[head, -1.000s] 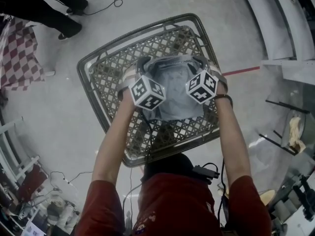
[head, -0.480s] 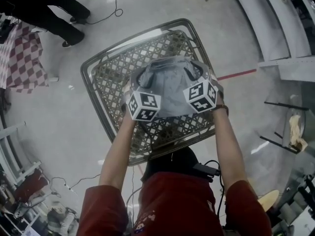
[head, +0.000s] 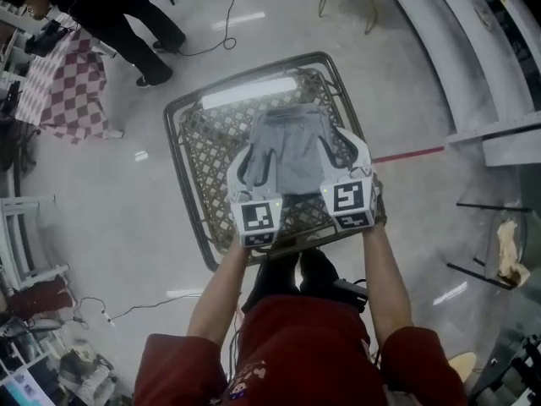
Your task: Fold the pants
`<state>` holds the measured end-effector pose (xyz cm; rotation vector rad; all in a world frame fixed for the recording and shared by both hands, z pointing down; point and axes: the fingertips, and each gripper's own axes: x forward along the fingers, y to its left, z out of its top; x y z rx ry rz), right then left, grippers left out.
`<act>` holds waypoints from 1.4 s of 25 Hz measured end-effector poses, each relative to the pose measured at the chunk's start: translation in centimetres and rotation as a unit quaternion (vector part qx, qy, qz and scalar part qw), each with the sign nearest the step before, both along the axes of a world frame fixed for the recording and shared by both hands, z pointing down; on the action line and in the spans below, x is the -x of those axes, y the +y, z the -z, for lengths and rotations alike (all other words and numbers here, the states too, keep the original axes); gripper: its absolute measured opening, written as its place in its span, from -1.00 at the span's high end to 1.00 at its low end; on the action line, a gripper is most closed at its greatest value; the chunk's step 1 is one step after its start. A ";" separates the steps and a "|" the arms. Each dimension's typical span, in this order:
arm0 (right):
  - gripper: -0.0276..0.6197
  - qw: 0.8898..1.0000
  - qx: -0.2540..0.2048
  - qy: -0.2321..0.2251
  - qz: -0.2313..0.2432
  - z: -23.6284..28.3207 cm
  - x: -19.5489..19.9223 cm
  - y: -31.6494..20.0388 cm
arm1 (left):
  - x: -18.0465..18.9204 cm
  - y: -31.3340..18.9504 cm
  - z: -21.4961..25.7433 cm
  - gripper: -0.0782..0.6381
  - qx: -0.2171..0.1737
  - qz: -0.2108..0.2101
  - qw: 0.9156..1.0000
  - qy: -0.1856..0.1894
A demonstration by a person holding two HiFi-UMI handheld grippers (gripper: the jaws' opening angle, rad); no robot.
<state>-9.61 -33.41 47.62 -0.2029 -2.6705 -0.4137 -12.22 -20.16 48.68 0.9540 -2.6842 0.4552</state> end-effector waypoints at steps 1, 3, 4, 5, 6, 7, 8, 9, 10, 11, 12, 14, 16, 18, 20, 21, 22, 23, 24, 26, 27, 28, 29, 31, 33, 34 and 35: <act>0.54 1.000 0.003 -0.018 0.004 1.2 -0.6 0.2 | -0.8 0.2 1.3 0.31 -0.020 0.010 1.000 -0.013; 0.54 0.999 0.014 -0.051 0.011 4.2 -2.1 0.7 | -2.5 0.6 4.7 0.31 -0.062 0.027 0.997 -0.042; 0.54 0.997 0.020 -0.067 0.015 5.8 -3.0 1.1 | -3.6 0.9 6.5 0.31 -0.078 0.031 0.995 -0.060; 0.54 0.996 0.021 -0.082 0.020 7.4 -4.2 1.5 | -4.9 1.2 8.2 0.32 -0.092 0.033 0.992 -0.075; 0.54 0.995 0.017 -0.096 0.027 8.9 -5.7 1.9 | -6.5 1.6 9.6 0.32 -0.102 0.034 0.991 -0.085; 0.54 0.993 0.011 -0.108 0.034 10.2 -7.2 2.2 | -8.0 2.0 10.7 0.32 -0.109 0.037 0.989 -0.092; 0.54 0.992 0.007 -0.119 0.041 11.3 -8.6 2.3 | -9.4 2.4 11.7 0.33 -0.113 0.042 0.988 -0.100; 0.54 0.991 0.007 -0.130 0.046 12.3 -9.7 2.4 | -10.4 2.7 12.7 0.33 -0.116 0.049 0.986 -0.108; 0.54 0.989 0.010 -0.140 0.049 13.2 -10.6 2.5 | -11.4 3.0 13.6 0.33 -0.120 0.056 0.984 -0.117; 0.54 0.987 0.016 -0.151 0.050 14.1 -11.4 2.7 | -12.2 3.3 14.4 0.33 -0.125 0.064 0.982 -0.124; 0.54 0.986 0.023 -0.160 0.051 14.8 -12.1 2.9 | -13.1 3.7 15.2 0.34 -0.131 0.071 0.980 -0.130; 0.54 0.983 0.043 -0.173 0.048 16.1 -13.4 3.2 | -14.6 4.1 17.0 0.36 -0.139 0.082 0.976 -0.144; 0.54 0.980 0.064 -0.181 0.046 17.2 -14.5 3.5 | -15.7 4.2 18.8 0.41 -0.147 0.081 0.973 -0.160; 0.54 0.977 0.065 -0.196 0.045 18.3 -15.2 3.9 | -16.5 4.3 20.3 0.42 -0.156 0.076 0.969 -0.173; 0.54 0.976 0.064 -0.202 0.045 19.1 -15.7 4.7 | -17.0 4.8 21.4 0.44 -0.167 0.072 0.967 -0.179; 0.54 0.975 0.065 -0.206 0.046 19.6 -15.8 5.2 | -17.2 5.1 21.9 0.46 -0.173 0.071 0.966 -0.181; 0.54 0.973 0.067 -0.214 0.048 20.3 -16.0 5.7 | -17.3 5.3 22.4 0.48 -0.177 0.071 0.964 -0.185; 0.54 0.971 0.069 -0.224 0.050 21.1 -16.2 6.2 | -17.3 5.5 22.8 0.49 -0.180 0.072 0.963 -0.188; 0.54 0.969 0.072 -0.232 0.050 21.7 -16.3 6.6 | -17.3 5.7 23.1 0.49 -0.182 0.072 0.962 -0.190; 0.54 0.965 0.085 -0.243 0.047 22.7 -16.5 7.3 | -17.4 6.0 23.7 0.52 -0.184 0.074 0.961 -0.195; 0.54 0.964 0.092 -0.244 0.045 23.1 -16.5 7.7 | -17.4 6.3 24.1 0.52 -0.184 0.075 0.960 -0.200; 0.54 0.964 0.097 -0.244 0.045 23.4 -16.5 8.1 | -17.4 6.6 24.4 0.54 -0.183 0.076 0.959 -0.204; 0.54 0.964 0.099 -0.243 0.045 23.6 -16.4 8.4 | -17.4 7.0 24.6 0.56 -0.183 0.079 0.958 -0.206; 0.54 0.963 0.104 -0.244 0.043 24.0 -16.3 9.2 | -17.3 7.8 24.8 0.60 -0.181 0.086 0.958 -0.205; 0.54 0.963 0.107 -0.245 0.043 24.2 -16.1 9.9 | -17.1 8.6 25.0 0.63 -0.181 0.091 0.958 -0.205; 0.54 0.963 0.105 -0.245 0.043 24.2 -16.0 10.1 | -17.0 8.9 25.1 0.66 -0.181 0.091 0.957 -0.207; 0.54 0.963 0.105 -0.246 0.042 24.3 -15.9 10.4 | -16.9 9.2 25.2 0.68 -0.181 0.091 0.957 -0.209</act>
